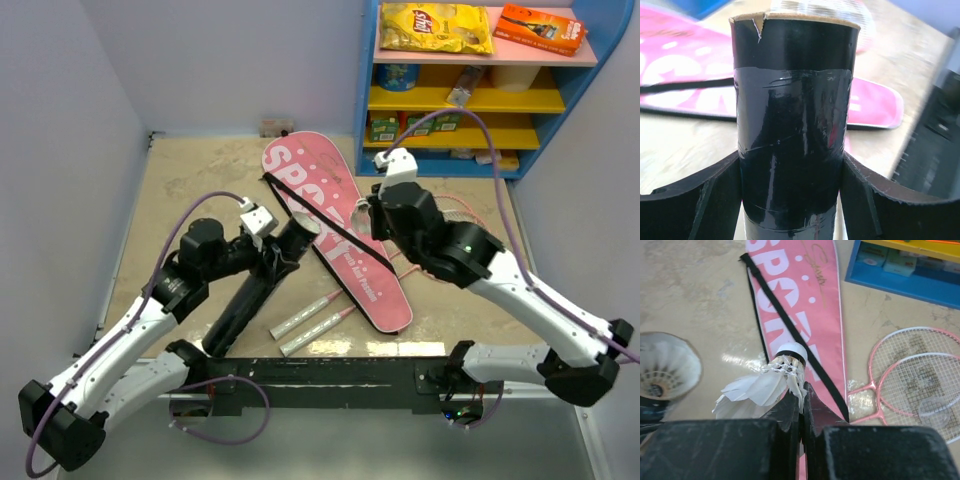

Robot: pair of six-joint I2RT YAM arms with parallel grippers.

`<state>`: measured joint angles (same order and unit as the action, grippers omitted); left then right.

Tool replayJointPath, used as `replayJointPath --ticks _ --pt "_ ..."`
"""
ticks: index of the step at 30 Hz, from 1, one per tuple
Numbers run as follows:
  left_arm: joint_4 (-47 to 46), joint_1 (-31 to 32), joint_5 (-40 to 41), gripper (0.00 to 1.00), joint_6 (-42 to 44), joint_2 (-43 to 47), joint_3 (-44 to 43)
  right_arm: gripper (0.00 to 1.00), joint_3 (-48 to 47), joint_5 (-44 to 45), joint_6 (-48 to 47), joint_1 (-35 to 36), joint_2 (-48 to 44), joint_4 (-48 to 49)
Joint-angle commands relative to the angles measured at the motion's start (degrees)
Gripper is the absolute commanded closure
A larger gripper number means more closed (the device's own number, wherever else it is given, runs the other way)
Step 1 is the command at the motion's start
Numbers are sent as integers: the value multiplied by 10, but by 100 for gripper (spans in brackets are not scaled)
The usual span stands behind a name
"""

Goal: Pack up the badminton gear

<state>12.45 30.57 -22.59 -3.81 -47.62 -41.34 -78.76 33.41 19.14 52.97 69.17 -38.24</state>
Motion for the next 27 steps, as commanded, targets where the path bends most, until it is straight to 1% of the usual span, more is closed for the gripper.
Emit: replayJointPath --ticks 1,5,6,8,11,12,18,19,27 --pt "-52 47 -117 80 31 0 -4 100 -39 -118 8 -1 -65 -91" --pt "-35 88 -193 80 36 -18 -14 100 -63 -207 13 -2 -103 -142" --pt "-30 97 -198 80 57 -19 -15 100 -63 -222 14 -2 -111 -160" --pt "-16 120 -216 80 67 -17 -20 100 -68 -284 16 -1 -130 -174" --pt "-5 139 -233 80 78 -18 -23 100 -69 -351 16 -2 -141 -195" --pt "-4 144 -235 80 79 -17 -23 100 -69 -387 17 -2 -141 -202" --pt "-6 156 -279 80 82 -7 -21 100 -36 -456 1 -1 -141 -209" --pt "-5 157 -279 80 83 -5 -21 100 -27 -480 0 -1 -140 -206" --pt "-7 160 -262 79 83 7 -17 100 6 -541 3 -1 -118 -170"
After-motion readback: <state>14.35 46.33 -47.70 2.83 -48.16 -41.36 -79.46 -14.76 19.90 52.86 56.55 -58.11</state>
